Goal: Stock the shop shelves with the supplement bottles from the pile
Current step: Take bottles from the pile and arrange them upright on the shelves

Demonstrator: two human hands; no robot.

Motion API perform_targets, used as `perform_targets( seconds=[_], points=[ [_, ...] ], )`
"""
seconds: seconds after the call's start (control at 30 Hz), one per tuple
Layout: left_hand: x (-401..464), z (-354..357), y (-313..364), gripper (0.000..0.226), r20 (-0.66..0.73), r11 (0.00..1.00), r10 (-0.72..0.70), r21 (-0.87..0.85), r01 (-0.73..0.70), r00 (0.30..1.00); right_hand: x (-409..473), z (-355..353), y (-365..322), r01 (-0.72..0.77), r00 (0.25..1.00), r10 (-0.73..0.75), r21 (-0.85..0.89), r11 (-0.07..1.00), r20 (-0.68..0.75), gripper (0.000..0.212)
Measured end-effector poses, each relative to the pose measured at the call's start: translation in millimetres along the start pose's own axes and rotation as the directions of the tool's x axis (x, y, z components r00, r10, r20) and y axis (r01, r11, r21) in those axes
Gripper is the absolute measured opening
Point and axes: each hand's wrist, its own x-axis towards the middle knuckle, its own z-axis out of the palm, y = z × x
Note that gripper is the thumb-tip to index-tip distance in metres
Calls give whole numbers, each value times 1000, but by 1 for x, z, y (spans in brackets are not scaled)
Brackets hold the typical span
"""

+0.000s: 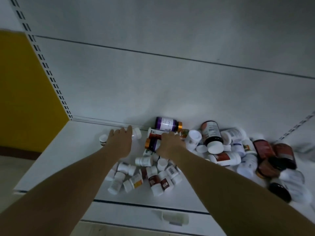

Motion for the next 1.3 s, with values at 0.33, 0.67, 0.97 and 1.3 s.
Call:
perform_targets(
  seconds=[0.33,0.67,0.97,1.3],
  points=[
    [-31,-42,-6,39,-148,662,-170,-750,1,974,-10,-18,17,195,969,-200,-43,980,-144,50],
    [-205,-146,8,30,196,-506,37,-842,187,980,-195,-81,4,-167,985,-25,919,-358,169,29],
    [-311,-220,44,48,75,-557,394,-773,303,916,-349,-104,11,-4,999,-39,943,-333,-9,24],
    [-375,-300,148,53,-65,-544,618,-754,367,784,-471,-163,86,305,918,342,910,-280,-202,47]
  ],
)
